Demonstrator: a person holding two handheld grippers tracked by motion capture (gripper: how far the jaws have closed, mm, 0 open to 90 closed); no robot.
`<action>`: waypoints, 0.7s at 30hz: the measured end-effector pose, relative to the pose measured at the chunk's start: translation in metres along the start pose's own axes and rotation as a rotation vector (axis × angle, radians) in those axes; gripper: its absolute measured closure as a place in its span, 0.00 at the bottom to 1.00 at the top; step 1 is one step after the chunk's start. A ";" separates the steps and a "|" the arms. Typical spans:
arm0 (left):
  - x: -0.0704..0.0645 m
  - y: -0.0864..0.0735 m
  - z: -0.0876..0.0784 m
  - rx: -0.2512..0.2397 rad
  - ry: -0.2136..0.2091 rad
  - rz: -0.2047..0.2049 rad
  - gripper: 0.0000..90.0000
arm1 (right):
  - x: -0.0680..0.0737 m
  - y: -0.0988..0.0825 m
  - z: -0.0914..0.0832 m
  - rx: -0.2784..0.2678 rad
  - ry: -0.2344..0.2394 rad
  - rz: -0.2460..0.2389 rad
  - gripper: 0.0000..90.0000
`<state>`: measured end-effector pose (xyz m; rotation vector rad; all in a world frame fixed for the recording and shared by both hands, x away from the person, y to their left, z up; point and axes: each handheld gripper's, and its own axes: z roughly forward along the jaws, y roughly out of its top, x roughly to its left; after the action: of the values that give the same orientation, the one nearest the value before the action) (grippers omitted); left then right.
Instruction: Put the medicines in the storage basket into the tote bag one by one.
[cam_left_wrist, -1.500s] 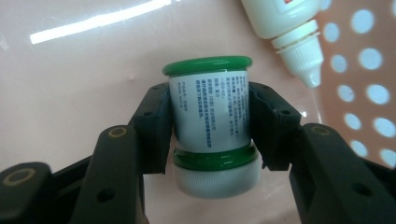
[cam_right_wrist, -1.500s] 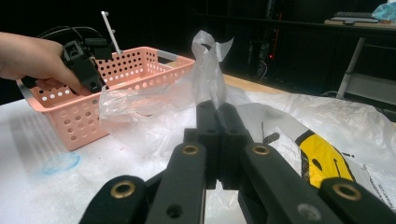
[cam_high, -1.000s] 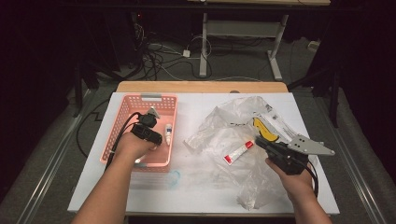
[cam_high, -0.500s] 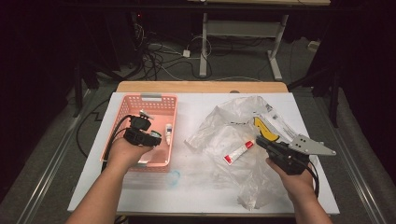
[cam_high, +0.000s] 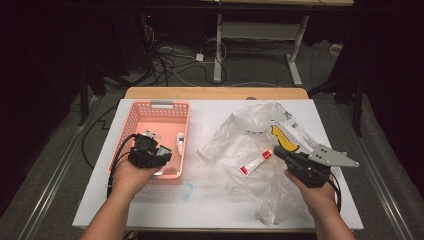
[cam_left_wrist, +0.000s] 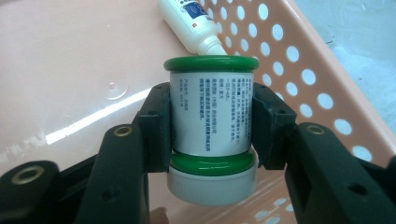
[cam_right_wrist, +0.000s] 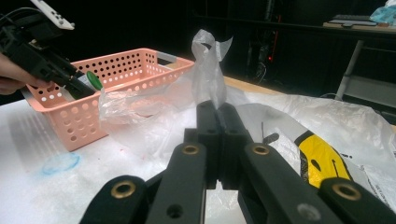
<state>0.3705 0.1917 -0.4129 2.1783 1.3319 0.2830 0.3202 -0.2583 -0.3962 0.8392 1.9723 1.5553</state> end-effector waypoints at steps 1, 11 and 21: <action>-0.001 -0.002 0.000 -0.013 0.003 0.001 0.60 | 0.000 0.000 0.000 0.000 0.000 0.000 1.00; -0.006 -0.017 -0.005 -0.106 0.030 0.034 0.60 | 0.002 0.000 0.000 0.004 -0.001 -0.004 1.00; -0.009 -0.029 -0.008 -0.201 0.009 0.014 0.60 | 0.003 -0.003 0.003 0.020 -0.001 -0.011 1.00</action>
<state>0.3410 0.1973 -0.4214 2.0219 1.2371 0.4147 0.3197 -0.2552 -0.3999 0.8352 1.9917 1.5312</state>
